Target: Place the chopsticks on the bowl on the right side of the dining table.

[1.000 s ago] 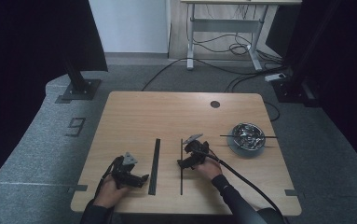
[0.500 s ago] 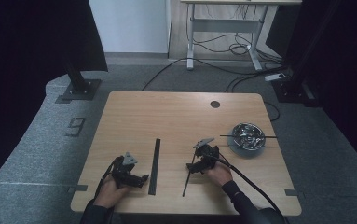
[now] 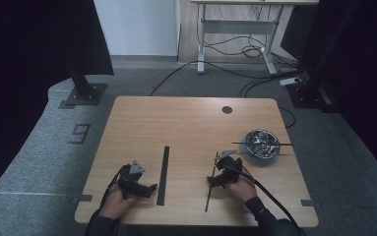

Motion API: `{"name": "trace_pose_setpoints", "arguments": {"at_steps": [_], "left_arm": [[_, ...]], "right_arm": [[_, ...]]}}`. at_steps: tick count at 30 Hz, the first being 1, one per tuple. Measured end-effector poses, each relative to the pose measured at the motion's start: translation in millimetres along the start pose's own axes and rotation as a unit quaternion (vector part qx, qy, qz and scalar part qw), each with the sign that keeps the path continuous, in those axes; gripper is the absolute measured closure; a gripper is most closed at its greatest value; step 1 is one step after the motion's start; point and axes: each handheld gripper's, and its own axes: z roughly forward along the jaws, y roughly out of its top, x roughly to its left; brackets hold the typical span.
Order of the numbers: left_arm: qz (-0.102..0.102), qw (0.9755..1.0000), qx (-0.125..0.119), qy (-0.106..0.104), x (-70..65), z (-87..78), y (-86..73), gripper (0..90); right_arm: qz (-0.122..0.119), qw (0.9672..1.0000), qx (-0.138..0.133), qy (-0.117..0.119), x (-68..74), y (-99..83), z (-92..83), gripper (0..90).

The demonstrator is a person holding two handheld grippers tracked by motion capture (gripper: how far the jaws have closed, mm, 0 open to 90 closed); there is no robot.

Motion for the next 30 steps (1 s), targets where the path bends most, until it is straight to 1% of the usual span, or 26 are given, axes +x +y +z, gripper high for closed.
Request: {"name": "trace_pose_setpoints", "arguments": {"at_steps": [1, 3, 5, 7, 10, 11, 13, 16, 17, 18, 19, 20, 22, 23, 24, 25, 26, 27, 28, 30], "left_arm": [[0.000, 1.0000, 0.000, 0.000, 0.0, 0.0, 0.0, 0.0], [0.000, 1.0000, 0.000, 0.000, 0.0, 0.0, 0.0, 0.0], [0.000, 1.0000, 0.000, 0.000, 0.0, 0.0, 0.0, 0.0], [0.000, 1.0000, 0.000, 0.000, 0.0, 0.0, 0.0, 0.0], [0.000, 1.0000, 0.000, 0.000, 0.0, 0.1, 0.0, 0.0], [0.000, 1.0000, 0.000, 0.000, 0.0, 0.0, 0.0, 0.0], [0.000, 1.0000, 0.000, 0.000, 0.0, 0.0, 0.0, 0.0], [0.000, 1.0000, 0.000, 0.000, 0.0, 0.1, 0.0, 0.0], [0.000, 1.0000, 0.000, 0.000, 0.0, 0.0, 0.0, 0.0], [0.000, 1.0000, 0.000, 0.000, 0.0, 0.0, 0.0, 0.0], [0.000, 1.0000, 0.000, 0.000, 0.0, 0.1, 0.0, 0.0], [0.000, 1.0000, 0.000, 0.000, 0.0, 0.1, 0.0, 0.0], [0.000, 1.0000, 0.000, 0.000, 0.0, 0.1, 0.0, 0.0], [0.000, 1.0000, -0.001, 0.000, 0.0, 0.1, 0.0, 0.0], [0.000, 1.0000, -0.001, 0.000, 0.0, 0.1, 0.0, 0.0], [0.000, 1.0000, 0.000, 0.000, -0.1, 0.1, 0.0, 0.0], [-0.001, 1.0000, -0.001, 0.000, -0.1, 0.1, 0.0, 0.0], [-0.001, 1.0000, 0.000, 0.000, -0.1, 0.1, 0.0, 0.0], [-0.001, 1.0000, 0.000, 0.000, -0.1, 0.1, 0.0, 0.0], [0.000, 1.0000, 0.000, 0.000, -0.1, 0.1, 0.0, 0.0]], "right_arm": [[-0.005, 1.0000, 0.003, -0.005, -0.5, -4.0, -4.0, 0.0], [-0.006, 1.0000, 0.004, -0.006, -0.6, -6.1, -5.8, 0.0], [-0.007, 0.9999, 0.008, -0.005, -1.2, -13.0, -11.2, 0.0], [-0.006, 0.9999, 0.009, -0.008, -2.2, -16.3, -13.7, 0.0], [-0.008, 0.9998, 0.013, -0.010, -4.5, -19.6, -16.8, 0.0], [-0.009, 0.9997, 0.017, -0.014, -8.3, -23.2, -20.3, 0.0], [-0.009, 0.9997, 0.019, -0.016, -9.8, -24.4, -21.3, 0.0], [-0.005, 0.9996, 0.023, -0.018, -18.0, -29.3, -25.1, 0.0], [0.002, 0.9995, 0.025, -0.018, -26.0, -33.2, -27.4, 0.0], [0.002, 0.9995, 0.025, -0.018, -26.0, -33.2, -27.4, 0.0], [0.010, 0.9994, 0.025, -0.020, -32.7, -36.4, -29.0, 0.0], [0.010, 0.9994, 0.025, -0.020, -32.7, -36.4, -29.0, 0.0], [0.020, 0.9993, 0.024, -0.022, -40.1, -40.1, -30.8, 0.0], [0.027, 0.9989, 0.025, -0.028, -47.7, -43.7, -33.4, 0.0], [0.027, 0.9989, 0.025, -0.028, -47.7, -43.7, -33.4, 0.0], [0.030, 0.9985, 0.026, -0.039, -53.5, -46.3, -36.2, 0.0], [0.030, 0.9985, 0.026, -0.039, -53.5, -46.3, -36.2, 0.0], [0.032, 0.9981, 0.027, -0.044, -58.4, -48.5, -38.8, 1.5], [0.032, 0.9981, 0.027, -0.044, -58.4, -48.5, -38.8, 1.5], [0.036, 0.9976, 0.028, -0.053, -67.0, -52.2, -42.7, 3.6]]}}
